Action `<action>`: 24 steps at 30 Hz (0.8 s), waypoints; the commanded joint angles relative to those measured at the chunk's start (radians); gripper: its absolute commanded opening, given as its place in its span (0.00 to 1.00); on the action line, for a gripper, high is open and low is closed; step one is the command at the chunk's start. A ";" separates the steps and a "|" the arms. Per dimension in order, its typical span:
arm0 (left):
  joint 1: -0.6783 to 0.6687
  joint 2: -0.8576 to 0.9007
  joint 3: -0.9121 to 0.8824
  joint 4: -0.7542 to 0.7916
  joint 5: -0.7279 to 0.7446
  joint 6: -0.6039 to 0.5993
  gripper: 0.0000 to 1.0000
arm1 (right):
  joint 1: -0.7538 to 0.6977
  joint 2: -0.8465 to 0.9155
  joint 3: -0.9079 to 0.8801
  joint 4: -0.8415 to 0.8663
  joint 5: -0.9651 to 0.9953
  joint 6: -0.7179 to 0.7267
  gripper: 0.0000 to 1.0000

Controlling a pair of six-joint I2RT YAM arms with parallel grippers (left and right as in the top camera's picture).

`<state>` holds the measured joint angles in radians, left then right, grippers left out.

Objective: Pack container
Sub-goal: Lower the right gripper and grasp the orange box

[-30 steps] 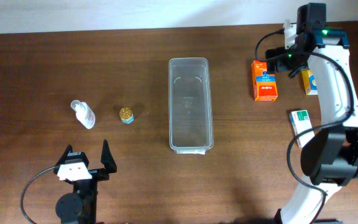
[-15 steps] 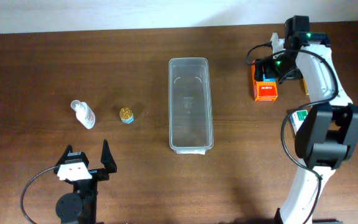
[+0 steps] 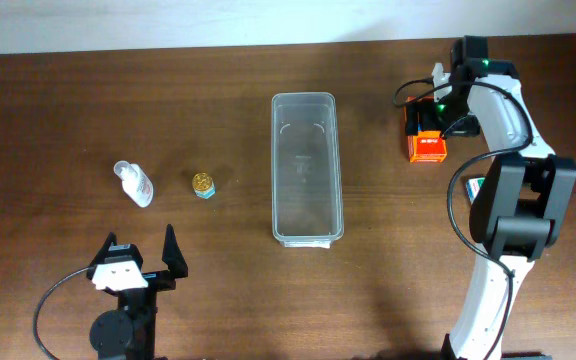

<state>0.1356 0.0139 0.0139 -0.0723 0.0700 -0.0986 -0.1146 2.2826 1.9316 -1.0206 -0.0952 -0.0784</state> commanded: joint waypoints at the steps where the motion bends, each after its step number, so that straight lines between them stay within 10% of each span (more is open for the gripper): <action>1: -0.004 -0.008 -0.005 -0.004 -0.007 -0.006 0.99 | -0.002 0.015 0.008 0.021 0.029 0.005 0.98; 24: -0.004 -0.008 -0.005 -0.004 -0.007 -0.006 0.99 | -0.002 0.075 -0.018 0.091 0.028 0.001 0.97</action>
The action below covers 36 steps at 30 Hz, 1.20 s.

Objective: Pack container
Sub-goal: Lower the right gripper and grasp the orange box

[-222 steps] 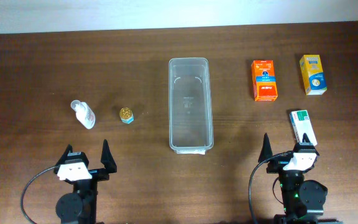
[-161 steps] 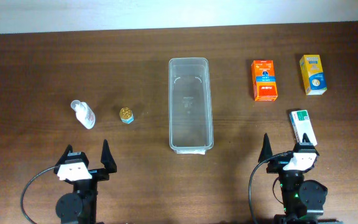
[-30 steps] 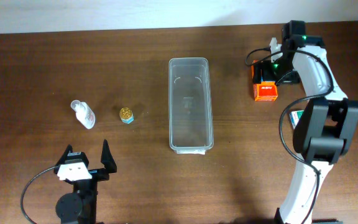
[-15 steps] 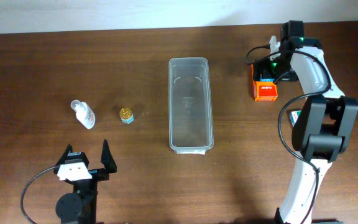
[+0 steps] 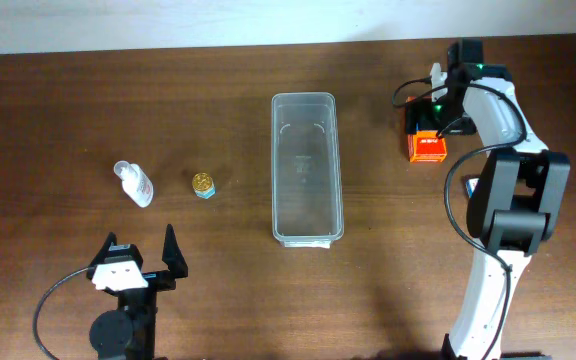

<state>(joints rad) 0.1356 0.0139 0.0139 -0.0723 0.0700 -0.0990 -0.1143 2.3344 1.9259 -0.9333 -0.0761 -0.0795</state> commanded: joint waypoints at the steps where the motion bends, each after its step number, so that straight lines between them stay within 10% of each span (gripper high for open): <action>1: -0.004 -0.008 -0.005 -0.004 -0.007 -0.006 0.99 | -0.003 0.026 -0.012 0.003 0.009 0.002 0.97; 30: -0.004 -0.008 -0.005 -0.004 -0.007 -0.006 0.99 | 0.029 0.053 -0.012 0.022 0.035 -0.036 0.88; 36: -0.004 -0.008 -0.005 -0.004 -0.007 -0.006 0.99 | 0.029 0.053 -0.012 0.022 0.035 -0.035 0.69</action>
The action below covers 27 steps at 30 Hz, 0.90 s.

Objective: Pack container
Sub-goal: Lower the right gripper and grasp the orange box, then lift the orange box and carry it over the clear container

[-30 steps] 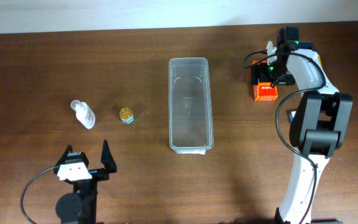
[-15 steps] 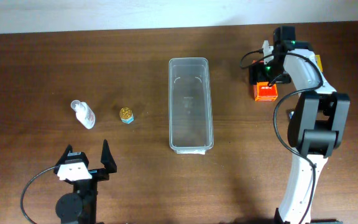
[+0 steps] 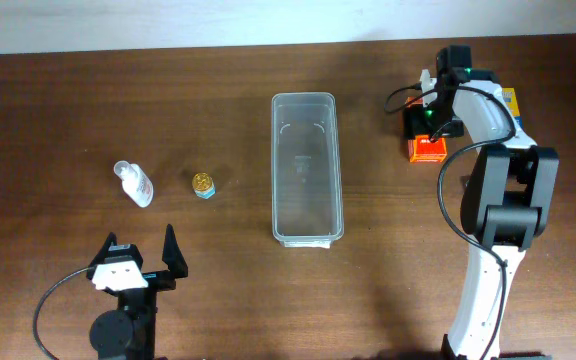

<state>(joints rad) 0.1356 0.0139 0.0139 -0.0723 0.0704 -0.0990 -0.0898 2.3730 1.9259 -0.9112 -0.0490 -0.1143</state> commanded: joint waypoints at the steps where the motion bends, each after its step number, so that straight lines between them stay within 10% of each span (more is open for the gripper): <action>1: -0.004 -0.008 -0.005 -0.004 -0.008 -0.006 1.00 | 0.005 0.014 -0.012 0.000 0.008 -0.001 0.63; 15: -0.004 -0.008 -0.005 -0.004 -0.008 -0.006 0.99 | 0.005 0.008 0.169 -0.126 -0.027 0.000 0.52; 27: -0.004 -0.008 -0.005 -0.004 -0.008 -0.006 0.99 | 0.046 0.006 0.602 -0.587 -0.262 0.000 0.52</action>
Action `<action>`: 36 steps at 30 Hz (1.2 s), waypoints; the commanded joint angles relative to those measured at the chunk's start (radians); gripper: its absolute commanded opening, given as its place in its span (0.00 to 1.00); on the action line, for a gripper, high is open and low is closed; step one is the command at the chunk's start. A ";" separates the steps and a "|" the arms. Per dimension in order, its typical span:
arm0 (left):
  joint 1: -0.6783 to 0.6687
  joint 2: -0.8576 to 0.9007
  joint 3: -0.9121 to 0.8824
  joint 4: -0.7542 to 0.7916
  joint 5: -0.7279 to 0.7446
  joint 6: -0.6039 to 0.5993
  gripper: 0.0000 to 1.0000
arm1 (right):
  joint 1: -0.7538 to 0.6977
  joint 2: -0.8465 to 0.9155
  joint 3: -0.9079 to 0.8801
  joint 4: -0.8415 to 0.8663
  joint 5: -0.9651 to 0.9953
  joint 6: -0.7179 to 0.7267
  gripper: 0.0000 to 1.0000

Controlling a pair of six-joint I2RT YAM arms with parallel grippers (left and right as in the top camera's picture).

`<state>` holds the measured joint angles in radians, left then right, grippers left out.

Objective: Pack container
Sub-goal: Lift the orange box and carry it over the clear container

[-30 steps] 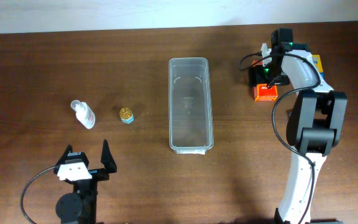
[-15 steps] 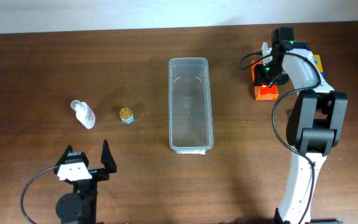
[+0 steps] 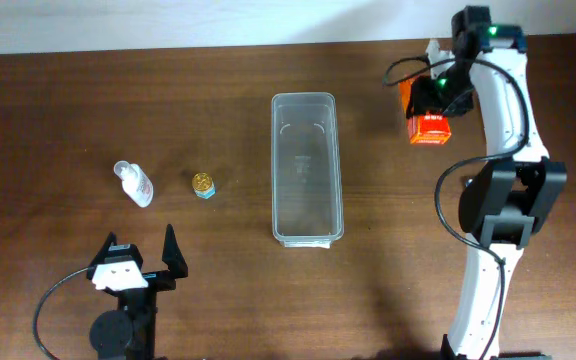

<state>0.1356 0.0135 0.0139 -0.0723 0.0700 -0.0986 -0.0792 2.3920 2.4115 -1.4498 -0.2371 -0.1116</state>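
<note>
A clear rectangular container (image 3: pixel 306 165) stands in the middle of the table with nothing in it. To its right, near the far edge, my right gripper (image 3: pixel 429 108) is shut on an orange box (image 3: pixel 429 130), which looks raised off the table. A small clear bottle with a white cap (image 3: pixel 134 184) and a small gold-topped jar (image 3: pixel 203 184) lie to the left of the container. My left gripper (image 3: pixel 140 260) stands open at the near left edge, holding nothing.
The right arm's white links (image 3: pixel 508 90) run from the far right edge down to its base (image 3: pixel 488 300) at the near right. The table's far edge (image 3: pixel 218 48) meets a pale wall just behind the container.
My right gripper, shut on the orange box, has risen and shifted slightly, and the box now looks larger and off the table. The arm's wrist has swung toward the far right. The left arm is unchanged.
My right gripper stood over the orange box at the far right of the table, then settled lower around it and closed in. Now the box is held and raised. The bottle, jar, container and left gripper have stayed put throughout.
</note>
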 commanded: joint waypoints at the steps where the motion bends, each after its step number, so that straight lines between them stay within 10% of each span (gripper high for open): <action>1: -0.004 -0.007 -0.005 -0.004 -0.007 -0.006 0.99 | 0.043 -0.013 0.158 -0.082 -0.074 -0.002 0.53; 16: -0.004 -0.007 -0.005 -0.004 -0.007 -0.006 0.99 | 0.274 -0.026 0.370 -0.249 -0.056 0.241 0.52; 36: -0.004 -0.007 -0.005 -0.004 -0.007 -0.006 0.99 | 0.498 -0.022 0.098 -0.088 0.144 0.500 0.56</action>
<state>0.1356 0.0135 0.0139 -0.0723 0.0704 -0.0986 0.4046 2.3894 2.5553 -1.5608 -0.1162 0.3321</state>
